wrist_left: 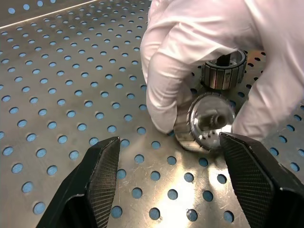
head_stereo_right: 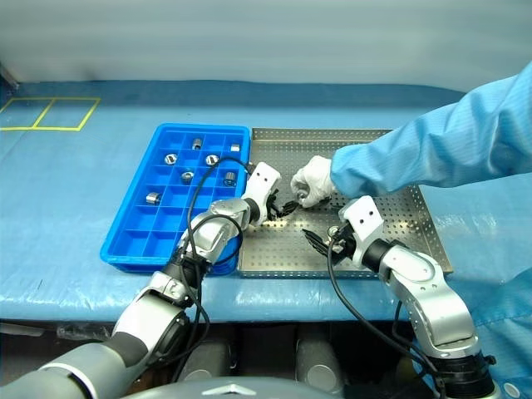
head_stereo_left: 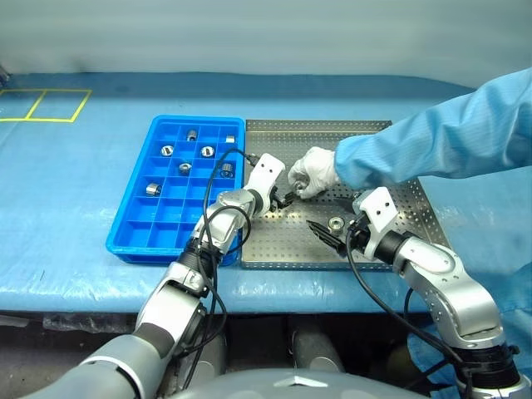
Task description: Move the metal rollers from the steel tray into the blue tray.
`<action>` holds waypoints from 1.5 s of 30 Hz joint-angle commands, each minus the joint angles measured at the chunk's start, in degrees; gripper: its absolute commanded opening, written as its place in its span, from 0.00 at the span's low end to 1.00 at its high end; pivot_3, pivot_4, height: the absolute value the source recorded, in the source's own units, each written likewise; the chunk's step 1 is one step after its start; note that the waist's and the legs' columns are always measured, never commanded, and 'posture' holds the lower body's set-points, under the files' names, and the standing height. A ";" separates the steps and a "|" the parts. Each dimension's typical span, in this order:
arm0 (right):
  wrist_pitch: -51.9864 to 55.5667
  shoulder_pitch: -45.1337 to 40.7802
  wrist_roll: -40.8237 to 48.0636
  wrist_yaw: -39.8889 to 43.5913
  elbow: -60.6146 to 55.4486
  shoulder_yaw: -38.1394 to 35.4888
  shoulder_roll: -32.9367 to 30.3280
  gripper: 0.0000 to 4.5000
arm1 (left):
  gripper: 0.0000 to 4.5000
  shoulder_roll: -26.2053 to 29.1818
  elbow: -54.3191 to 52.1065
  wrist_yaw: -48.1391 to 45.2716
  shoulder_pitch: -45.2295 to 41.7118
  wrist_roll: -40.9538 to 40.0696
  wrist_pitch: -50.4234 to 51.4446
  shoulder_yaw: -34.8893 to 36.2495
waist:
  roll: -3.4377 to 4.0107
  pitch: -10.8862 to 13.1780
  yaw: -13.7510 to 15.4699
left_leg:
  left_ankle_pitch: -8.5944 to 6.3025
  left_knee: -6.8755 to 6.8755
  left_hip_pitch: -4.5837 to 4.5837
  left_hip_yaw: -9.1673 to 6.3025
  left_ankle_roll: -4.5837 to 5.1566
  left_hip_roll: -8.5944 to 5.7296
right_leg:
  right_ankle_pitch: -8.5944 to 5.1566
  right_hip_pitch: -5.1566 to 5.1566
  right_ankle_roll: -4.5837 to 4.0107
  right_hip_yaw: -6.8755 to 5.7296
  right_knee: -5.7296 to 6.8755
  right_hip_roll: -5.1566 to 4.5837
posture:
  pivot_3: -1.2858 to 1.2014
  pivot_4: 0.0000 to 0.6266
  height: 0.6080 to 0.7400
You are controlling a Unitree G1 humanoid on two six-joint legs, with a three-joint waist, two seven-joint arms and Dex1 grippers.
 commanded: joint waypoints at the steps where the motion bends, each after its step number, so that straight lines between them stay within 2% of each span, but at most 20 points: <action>1: -0.47 -0.75 -0.02 -0.07 -1.39 -0.52 0.06 1.00 | 0.80 -0.05 -2.07 -0.65 0.14 0.03 -0.31 0.71 | 0.00 0.00 0.01 | 0.00 0.00 0.00 0.00 0.00 0.00 | 0.00 0.00 0.00 0.00 0.00 0.00 | 0.51 0.24 1.00; 13: -0.41 -0.56 -0.09 -0.19 -1.44 -0.84 -0.08 1.00 | 0.80 1.55 -7.72 -6.62 1.61 -1.72 -0.24 0.70 | 0.00 0.00 0.02 | 0.00 -0.01 -0.01 0.00 0.00 0.00 | 0.00 -0.01 0.00 0.00 0.00 0.00 | 0.51 0.24 1.00; 20: -0.39 -0.02 -0.15 -0.09 -1.41 -1.80 -0.80 1.00 | 0.80 5.28 -16.35 -20.64 5.57 -7.93 2.70 -2.37 | 0.01 0.00 -0.04 | 0.00 -0.04 0.00 0.01 0.00 0.01 | 0.00 -0.03 -0.01 0.01 0.01 0.00 | 0.51 0.24 1.00; 24: -0.43 0.05 -0.14 -0.07 -1.27 -2.25 -0.99 1.00 | 0.80 8.56 -17.87 -25.74 7.02 -6.31 3.44 -8.08 | 0.01 -0.01 0.01 | 0.00 -0.03 0.01 0.01 0.00 0.01 | 0.00 -0.02 -0.01 0.01 0.02 0.00 | 0.51 0.24 1.00; 27: -0.40 -0.09 -0.08 0.08 -1.30 -2.11 -1.10 1.00 | 0.80 9.34 -16.97 -25.24 6.93 -3.65 2.03 -11.14 | 0.02 -0.01 0.08 | 0.00 -0.02 0.01 0.03 0.00 0.01 | 0.00 -0.02 -0.01 0.03 0.02 0.00 | 0.51 0.24 1.00; 35: -0.25 0.23 -0.85 -0.08 -2.59 -1.29 -1.03 1.00 | 0.80 5.42 -12.16 -20.47 6.68 -0.41 0.46 -11.97 | 0.02 -0.01 0.04 | 0.00 -0.01 0.01 0.02 0.00 0.02 | 0.00 -0.03 -0.01 0.03 0.02 0.00 | 0.50 0.24 1.00; 38: -0.18 0.59 -0.88 -0.12 -2.84 -1.80 -1.06 1.00 | 0.67 5.22 -11.57 -20.89 6.40 -0.44 0.15 -11.43 | 0.02 -0.01 -0.04 | 0.00 -0.01 0.01 0.02 0.00 0.01 | 0.00 -0.03 -0.01 0.03 0.02 0.00 | 0.50 0.24 1.00; 42: -0.26 0.72 -1.14 -0.30 -2.62 -1.92 -1.01 1.00 | 0.38 5.53 -11.89 -21.03 6.22 -0.09 -0.02 -10.99 | 0.02 -0.01 -0.12 | 0.00 -0.01 0.02 0.03 0.00 0.02 | -0.01 -0.03 -0.01 0.03 0.03 0.00 | 0.51 0.24 1.00; 45: -0.33 0.58 -1.38 -0.39 -2.39 -1.70 -0.86 1.00 | 0.37 5.41 -12.16 -20.40 6.38 -0.37 -0.39 -9.86 | 0.02 -0.01 -0.12 | 0.00 -0.01 0.02 0.03 0.00 0.02 | 0.00 -0.03 -0.01 0.03 0.02 0.00 | 0.51 0.24 1.00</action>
